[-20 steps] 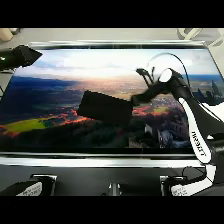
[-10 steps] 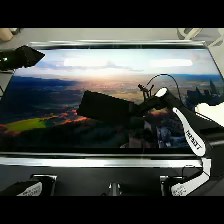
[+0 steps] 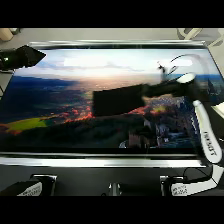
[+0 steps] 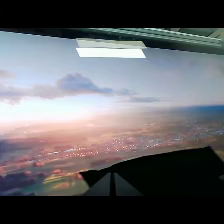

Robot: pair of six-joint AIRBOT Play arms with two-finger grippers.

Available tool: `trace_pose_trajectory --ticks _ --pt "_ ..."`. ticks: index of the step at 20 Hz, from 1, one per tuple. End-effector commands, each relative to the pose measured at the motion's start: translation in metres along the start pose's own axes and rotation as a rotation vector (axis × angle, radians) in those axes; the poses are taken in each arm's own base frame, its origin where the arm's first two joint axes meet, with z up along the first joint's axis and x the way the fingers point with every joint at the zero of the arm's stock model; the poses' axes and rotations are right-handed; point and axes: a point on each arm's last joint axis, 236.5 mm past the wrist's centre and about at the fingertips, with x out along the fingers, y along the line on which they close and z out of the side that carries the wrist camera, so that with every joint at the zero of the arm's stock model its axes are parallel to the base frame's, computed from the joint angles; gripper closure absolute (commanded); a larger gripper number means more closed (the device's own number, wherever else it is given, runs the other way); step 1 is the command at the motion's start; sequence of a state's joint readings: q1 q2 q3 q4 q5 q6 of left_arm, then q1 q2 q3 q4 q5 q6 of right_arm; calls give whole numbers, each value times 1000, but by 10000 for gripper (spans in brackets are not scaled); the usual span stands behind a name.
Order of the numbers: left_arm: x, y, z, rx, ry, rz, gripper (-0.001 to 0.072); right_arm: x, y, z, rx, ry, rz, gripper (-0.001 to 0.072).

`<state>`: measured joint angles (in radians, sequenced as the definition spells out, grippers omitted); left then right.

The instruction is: Fold the shirts.

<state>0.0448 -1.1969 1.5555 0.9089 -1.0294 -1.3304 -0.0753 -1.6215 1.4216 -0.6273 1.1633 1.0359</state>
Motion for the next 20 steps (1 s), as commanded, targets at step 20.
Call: trace_pose_trajectory --ticks 20 --pt "0 0 0 1 -1 0 677 -469 -154 -102 381 -541 -620 690"
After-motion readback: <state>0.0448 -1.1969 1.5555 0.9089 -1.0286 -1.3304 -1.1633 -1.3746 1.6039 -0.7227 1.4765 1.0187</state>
